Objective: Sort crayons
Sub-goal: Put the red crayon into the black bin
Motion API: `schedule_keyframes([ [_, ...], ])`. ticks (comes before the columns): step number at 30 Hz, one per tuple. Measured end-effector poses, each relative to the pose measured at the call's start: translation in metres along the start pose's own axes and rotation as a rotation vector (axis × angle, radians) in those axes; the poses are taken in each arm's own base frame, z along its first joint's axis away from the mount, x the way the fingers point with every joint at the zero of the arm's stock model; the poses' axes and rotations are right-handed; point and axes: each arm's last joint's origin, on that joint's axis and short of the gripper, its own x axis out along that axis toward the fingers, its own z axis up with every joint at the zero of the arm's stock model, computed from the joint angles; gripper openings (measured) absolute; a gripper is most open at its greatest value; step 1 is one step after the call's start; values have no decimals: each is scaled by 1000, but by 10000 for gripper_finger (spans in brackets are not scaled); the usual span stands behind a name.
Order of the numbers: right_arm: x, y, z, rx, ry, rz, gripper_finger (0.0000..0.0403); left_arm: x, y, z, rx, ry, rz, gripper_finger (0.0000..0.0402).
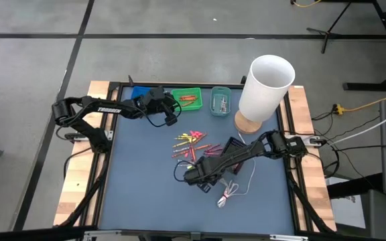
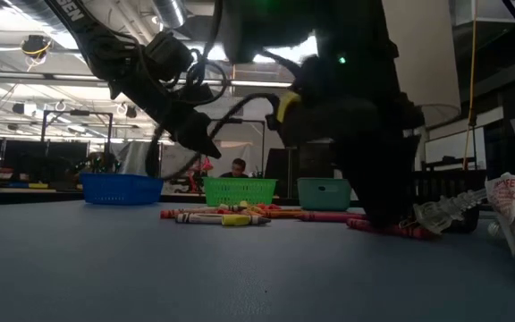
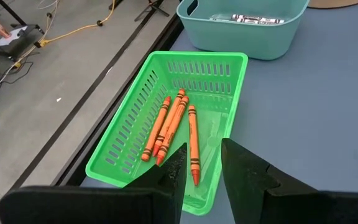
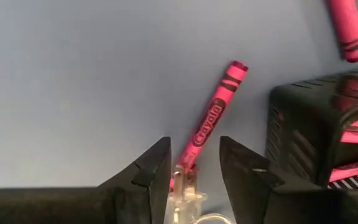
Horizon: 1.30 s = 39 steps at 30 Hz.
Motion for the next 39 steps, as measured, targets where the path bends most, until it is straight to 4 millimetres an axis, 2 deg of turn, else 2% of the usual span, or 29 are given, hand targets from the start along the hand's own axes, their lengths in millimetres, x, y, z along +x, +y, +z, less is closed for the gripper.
schedule_keyframes([
  [7,9,-1,2,-44,49,51,137,0,0,0,0,0,0,84],
  [26,8,2,3,-155,76,118,134,0,0,0,0,1,0,84],
  [29,8,3,3,-155,77,122,114,0,0,0,0,0,0,84],
  [37,8,3,3,-177,68,121,22,0,0,0,0,1,0,84],
  [39,8,3,3,-181,63,115,10,0,0,0,0,0,-1,84],
])
